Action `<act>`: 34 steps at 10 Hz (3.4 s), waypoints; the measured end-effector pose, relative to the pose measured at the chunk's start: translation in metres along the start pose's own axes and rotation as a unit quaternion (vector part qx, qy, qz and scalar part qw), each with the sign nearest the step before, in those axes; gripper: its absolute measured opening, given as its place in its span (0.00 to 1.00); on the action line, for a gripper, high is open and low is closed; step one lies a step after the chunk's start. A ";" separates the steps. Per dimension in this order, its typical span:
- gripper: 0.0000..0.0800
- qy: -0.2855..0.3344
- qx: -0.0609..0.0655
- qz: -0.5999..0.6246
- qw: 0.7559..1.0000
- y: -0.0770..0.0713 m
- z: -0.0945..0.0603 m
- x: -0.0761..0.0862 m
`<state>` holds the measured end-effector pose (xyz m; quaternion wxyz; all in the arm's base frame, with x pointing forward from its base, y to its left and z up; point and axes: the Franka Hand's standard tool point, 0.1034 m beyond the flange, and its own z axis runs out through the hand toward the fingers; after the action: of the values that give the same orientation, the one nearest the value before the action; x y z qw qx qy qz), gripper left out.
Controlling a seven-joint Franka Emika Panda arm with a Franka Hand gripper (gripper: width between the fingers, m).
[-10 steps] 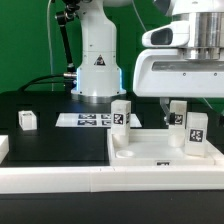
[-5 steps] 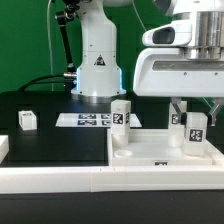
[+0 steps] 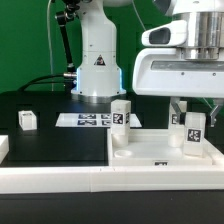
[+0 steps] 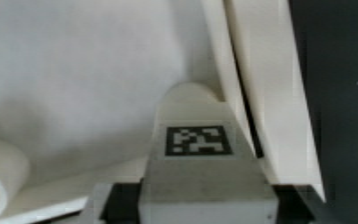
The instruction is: Assemble square table
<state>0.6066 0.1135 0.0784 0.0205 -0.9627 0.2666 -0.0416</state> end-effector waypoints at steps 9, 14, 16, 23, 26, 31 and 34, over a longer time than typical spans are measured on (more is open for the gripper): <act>0.36 -0.007 0.017 0.442 0.897 -0.004 0.001 -0.003; 0.36 -0.021 0.022 0.606 0.795 -0.006 0.002 -0.004; 0.36 -0.024 0.024 0.643 0.765 -0.006 0.002 -0.003; 0.80 -0.025 0.021 0.440 0.897 -0.004 0.003 -0.004; 0.81 -0.021 0.024 0.337 0.941 -0.003 0.002 -0.002; 0.81 -0.006 0.001 0.103 0.995 -0.003 0.002 -0.002; 0.81 0.000 -0.006 -0.027 1.000 -0.005 0.001 -0.001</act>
Offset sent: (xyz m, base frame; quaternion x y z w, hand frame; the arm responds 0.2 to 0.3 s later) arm -0.0068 0.0063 -0.0069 0.0157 -0.0089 0.2171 0.9760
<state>0.6079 0.1184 0.0779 0.0140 -0.9696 0.2408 -0.0401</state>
